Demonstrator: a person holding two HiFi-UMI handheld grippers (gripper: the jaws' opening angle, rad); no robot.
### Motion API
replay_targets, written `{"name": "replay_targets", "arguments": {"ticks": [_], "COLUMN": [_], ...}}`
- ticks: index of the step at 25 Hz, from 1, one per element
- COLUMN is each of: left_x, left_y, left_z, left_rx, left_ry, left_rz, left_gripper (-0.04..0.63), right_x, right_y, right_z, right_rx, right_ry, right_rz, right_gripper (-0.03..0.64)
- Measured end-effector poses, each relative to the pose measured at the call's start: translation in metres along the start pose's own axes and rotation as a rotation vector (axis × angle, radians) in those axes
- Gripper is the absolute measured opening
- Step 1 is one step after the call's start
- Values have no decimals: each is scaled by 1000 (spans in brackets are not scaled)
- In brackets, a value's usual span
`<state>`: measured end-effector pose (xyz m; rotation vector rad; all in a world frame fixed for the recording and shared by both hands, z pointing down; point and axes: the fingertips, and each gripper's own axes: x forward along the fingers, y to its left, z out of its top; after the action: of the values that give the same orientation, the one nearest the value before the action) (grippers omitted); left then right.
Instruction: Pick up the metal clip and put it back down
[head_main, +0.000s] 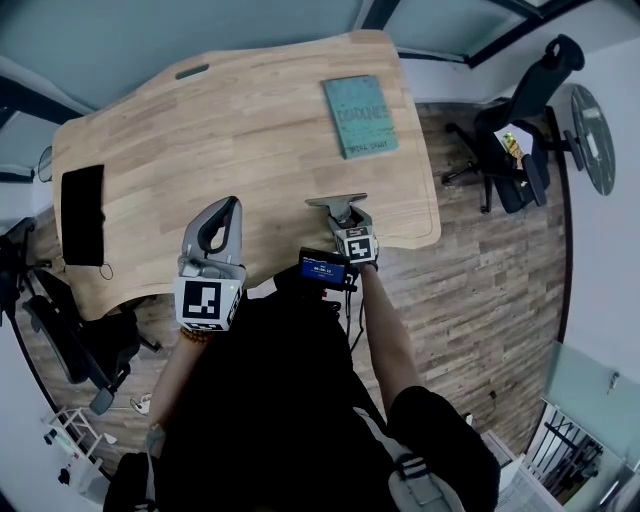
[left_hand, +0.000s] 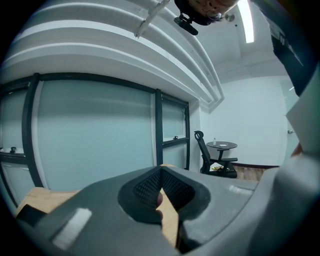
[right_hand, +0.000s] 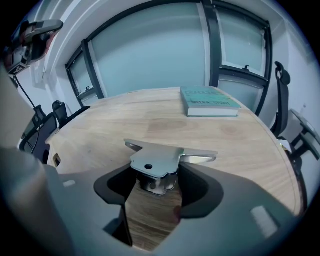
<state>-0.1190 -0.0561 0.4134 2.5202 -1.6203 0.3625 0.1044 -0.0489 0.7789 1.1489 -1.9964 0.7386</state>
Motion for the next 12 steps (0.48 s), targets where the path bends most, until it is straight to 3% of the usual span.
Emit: {"name": "replay_targets", "arguments": {"ticks": [5, 12], "left_x": [-2, -1], "left_y": [0, 2], "left_z": [-1, -1], "left_rx": [-2, -9], "left_ry": [-11, -13], "left_rz": [0, -1], "left_gripper": [0, 0], "right_x": [-1, -22], "right_y": [4, -5], "right_z": [-6, 1], "right_rx": [18, 28], "right_ry": [25, -13], "right_rz": [54, 87], "right_gripper": [341, 339]}}
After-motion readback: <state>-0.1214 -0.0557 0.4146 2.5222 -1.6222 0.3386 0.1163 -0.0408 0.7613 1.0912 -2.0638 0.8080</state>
